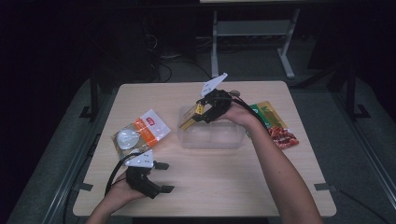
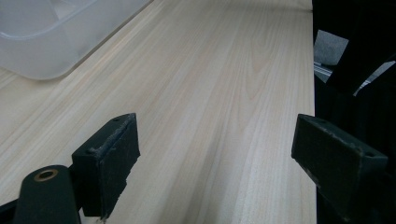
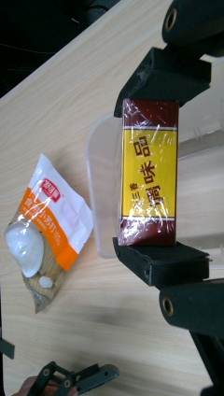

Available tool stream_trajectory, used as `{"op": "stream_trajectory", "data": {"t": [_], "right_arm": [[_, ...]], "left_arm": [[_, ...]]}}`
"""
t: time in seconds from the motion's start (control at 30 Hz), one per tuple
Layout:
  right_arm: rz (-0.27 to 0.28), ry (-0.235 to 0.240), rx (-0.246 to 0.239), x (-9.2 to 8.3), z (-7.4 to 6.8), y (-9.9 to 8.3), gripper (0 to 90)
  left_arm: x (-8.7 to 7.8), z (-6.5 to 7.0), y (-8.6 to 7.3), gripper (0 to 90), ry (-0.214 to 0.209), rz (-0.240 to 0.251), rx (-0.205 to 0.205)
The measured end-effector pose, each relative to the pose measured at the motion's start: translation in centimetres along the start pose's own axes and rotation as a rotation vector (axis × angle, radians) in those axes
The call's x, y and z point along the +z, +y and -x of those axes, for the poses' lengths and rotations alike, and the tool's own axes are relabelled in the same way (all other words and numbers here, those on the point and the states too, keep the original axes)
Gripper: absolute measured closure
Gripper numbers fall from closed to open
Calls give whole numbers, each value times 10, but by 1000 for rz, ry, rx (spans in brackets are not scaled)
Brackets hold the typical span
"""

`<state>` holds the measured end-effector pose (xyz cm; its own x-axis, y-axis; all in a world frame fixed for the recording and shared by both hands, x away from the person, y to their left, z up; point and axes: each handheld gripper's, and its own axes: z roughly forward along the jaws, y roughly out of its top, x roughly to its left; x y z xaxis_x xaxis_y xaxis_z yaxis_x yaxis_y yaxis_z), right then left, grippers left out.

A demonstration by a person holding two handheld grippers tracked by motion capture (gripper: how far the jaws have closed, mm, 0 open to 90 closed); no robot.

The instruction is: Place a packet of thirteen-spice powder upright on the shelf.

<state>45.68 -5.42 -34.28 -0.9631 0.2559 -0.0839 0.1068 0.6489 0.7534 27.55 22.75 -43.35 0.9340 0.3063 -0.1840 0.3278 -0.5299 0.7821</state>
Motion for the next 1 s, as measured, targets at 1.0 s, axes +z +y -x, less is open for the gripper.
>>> {"op": "stream_trajectory", "data": {"t": [1.0], "right_arm": [[-11, 43, -62, 34, 0, 26, 312]], "left_arm": [[5, 2, 1, 146, -17, -19, 17]]}}
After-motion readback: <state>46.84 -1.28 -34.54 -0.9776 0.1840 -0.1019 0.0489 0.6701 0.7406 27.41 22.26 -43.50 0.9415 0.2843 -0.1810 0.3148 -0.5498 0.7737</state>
